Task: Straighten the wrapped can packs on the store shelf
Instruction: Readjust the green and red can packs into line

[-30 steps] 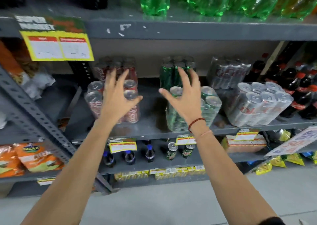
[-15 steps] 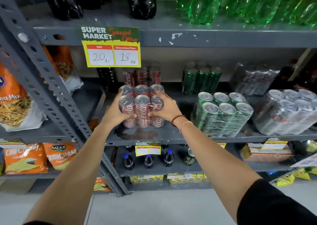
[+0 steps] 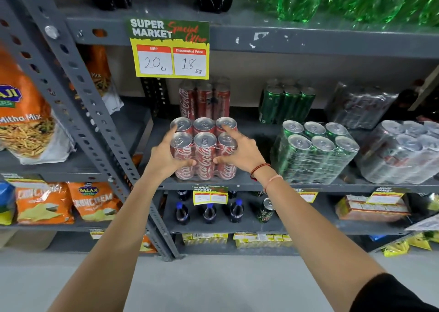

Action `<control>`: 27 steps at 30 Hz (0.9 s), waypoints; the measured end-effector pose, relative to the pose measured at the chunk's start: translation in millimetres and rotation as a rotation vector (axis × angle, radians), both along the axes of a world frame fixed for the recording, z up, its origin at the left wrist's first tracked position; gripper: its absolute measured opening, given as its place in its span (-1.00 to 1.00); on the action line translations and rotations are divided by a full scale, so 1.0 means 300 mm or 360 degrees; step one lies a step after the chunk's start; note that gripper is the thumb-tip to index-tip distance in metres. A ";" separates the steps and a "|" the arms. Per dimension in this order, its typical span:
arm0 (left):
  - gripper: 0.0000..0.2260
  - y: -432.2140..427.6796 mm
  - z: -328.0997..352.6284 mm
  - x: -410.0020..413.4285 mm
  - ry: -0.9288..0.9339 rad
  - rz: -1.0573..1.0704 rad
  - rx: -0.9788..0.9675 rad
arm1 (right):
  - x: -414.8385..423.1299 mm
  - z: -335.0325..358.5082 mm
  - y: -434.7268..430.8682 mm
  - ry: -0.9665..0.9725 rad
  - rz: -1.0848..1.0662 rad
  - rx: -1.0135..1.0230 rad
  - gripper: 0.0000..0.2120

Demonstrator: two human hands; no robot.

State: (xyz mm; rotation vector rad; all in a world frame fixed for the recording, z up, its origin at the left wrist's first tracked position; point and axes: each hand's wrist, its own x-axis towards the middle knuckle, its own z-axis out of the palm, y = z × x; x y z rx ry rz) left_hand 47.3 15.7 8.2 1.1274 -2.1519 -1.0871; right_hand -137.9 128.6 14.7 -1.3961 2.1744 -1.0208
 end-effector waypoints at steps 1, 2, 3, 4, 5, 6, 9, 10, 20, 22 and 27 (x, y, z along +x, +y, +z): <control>-0.01 0.008 0.002 0.004 -0.0006 0.0001 -0.0003 | 0.005 -0.001 0.006 0.0003 -0.0003 0.0004 -0.08; -0.01 0.015 0.005 0.007 -0.0012 0.0003 -0.0003 | 0.007 -0.002 0.009 0.0005 -0.0004 0.0010 -0.08; -0.02 0.020 0.008 0.009 -0.0015 0.0005 -0.0002 | 0.009 -0.001 0.013 0.0002 -0.0006 0.0016 -0.08; -0.02 0.023 0.012 0.010 -0.0019 0.0008 -0.0004 | 0.010 0.000 0.014 -0.0002 -0.0002 0.0020 -0.08; -0.03 0.025 0.014 0.011 -0.0025 0.0013 -0.0005 | 0.012 0.003 0.015 -0.0006 0.0000 0.0026 -0.08; -0.03 0.025 0.016 0.011 -0.0030 0.0015 -0.0002 | 0.010 0.002 0.013 -0.0010 0.0003 0.0027 -0.08; -0.02 0.026 0.018 0.008 -0.0055 0.0022 0.0036 | 0.014 0.005 0.014 0.0000 -0.0001 0.0038 -0.08; -0.02 0.024 0.017 0.007 -0.0055 0.0025 0.0045 | 0.012 0.002 0.013 0.0000 -0.0001 0.0036 -0.08; -0.02 0.032 0.023 0.012 -0.0087 0.0046 0.0031 | 0.013 0.003 0.015 0.0071 0.0002 0.0138 -0.05; -0.02 0.035 0.026 0.013 -0.0095 0.0048 0.0035 | 0.016 0.002 0.017 0.0084 -0.0005 0.0129 -0.06; -0.02 0.047 0.035 0.012 -0.0140 0.0051 0.0029 | 0.037 0.019 0.030 0.0054 0.0020 0.0159 -0.07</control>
